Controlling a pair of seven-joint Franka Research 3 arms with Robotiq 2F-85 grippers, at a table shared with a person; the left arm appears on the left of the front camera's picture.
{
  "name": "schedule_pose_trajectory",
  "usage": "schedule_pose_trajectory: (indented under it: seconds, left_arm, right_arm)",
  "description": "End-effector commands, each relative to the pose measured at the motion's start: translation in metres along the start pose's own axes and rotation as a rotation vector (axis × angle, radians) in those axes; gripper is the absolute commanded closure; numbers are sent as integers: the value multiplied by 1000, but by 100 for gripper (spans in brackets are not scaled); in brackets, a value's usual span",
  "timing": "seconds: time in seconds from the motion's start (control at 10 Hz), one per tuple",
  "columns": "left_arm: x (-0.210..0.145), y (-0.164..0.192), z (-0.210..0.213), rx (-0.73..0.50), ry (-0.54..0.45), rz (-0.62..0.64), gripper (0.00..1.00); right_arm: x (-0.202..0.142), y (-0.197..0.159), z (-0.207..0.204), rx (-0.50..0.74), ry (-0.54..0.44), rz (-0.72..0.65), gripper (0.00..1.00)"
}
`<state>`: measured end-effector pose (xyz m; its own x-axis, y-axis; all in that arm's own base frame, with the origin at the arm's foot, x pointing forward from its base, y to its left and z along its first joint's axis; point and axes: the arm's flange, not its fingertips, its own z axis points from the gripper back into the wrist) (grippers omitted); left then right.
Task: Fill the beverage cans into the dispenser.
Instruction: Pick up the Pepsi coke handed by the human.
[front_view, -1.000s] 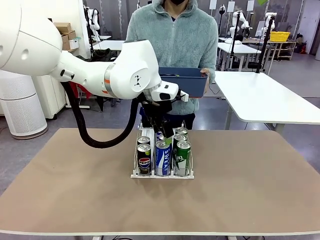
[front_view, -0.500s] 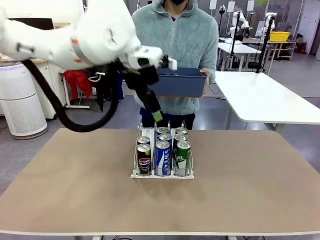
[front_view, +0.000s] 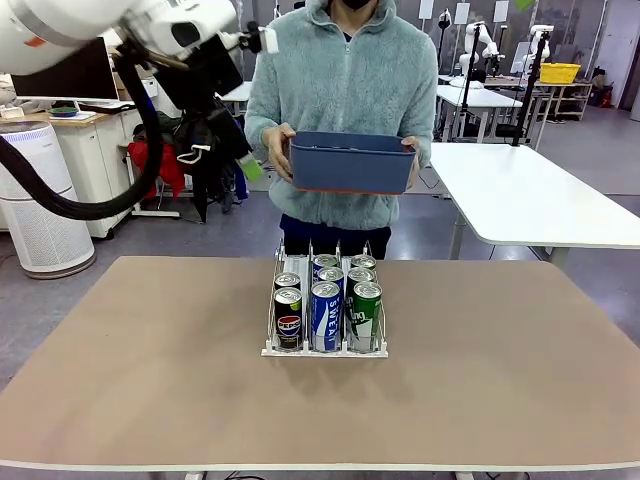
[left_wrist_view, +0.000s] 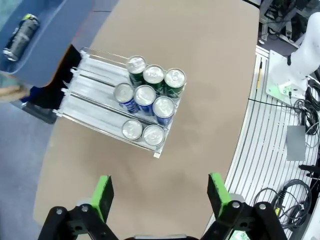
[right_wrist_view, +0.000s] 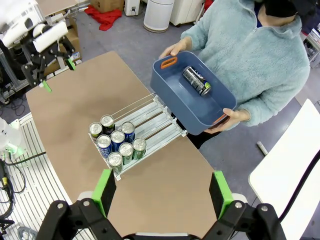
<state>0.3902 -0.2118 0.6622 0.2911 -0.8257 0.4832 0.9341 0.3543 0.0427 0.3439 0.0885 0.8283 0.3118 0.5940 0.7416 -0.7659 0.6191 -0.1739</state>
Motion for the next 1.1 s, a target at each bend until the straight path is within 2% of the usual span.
schedule_pose_trajectory:
  seconds: [0.0, 0.3, 0.5, 1.0]
  left_arm:
    - [-11, -1, 6, 77, -2, 5, 0]
    - [-15, -4, 29, 157, 14, 29, 0]
    - [-10, 1, 33, 116, 1, 3, 0]
    - [-10, 1, 33, 116, 1, 3, 0]
  right_arm:
    - [0, 0, 0, -2, -2, 0, 0]
    - [0, 0, 0, -2, -2, 0, 0]
    - [0, 0, 0, -2, -2, 0, 0]
    - [0, 0, 0, -2, -2, 0, 0]
